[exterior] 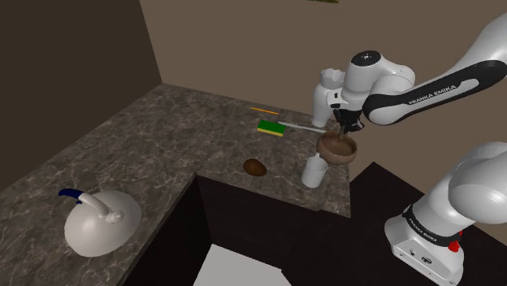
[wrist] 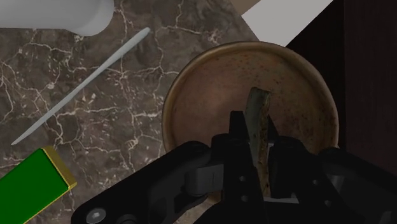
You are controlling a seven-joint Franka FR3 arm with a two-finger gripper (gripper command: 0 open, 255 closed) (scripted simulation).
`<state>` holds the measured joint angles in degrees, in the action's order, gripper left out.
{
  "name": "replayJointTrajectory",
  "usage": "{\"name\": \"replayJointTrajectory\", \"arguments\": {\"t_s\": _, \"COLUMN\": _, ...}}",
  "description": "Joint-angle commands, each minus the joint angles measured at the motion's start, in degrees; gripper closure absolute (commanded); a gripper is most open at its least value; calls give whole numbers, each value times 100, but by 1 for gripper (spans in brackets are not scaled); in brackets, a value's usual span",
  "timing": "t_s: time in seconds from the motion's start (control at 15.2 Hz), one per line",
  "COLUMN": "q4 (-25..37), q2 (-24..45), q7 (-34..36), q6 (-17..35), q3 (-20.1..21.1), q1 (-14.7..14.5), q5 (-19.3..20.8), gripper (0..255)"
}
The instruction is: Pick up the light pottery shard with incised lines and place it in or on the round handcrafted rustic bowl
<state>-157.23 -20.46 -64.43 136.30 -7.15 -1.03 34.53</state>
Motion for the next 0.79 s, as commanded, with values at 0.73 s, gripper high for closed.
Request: {"name": "replayJointTrajectory", "arguments": {"t_s": 0.73, "q4": 242, "q2": -614, "q7": -231, "q6": -884, "q3": 174, "q1": -263, "q5": -465, "gripper": 0}}
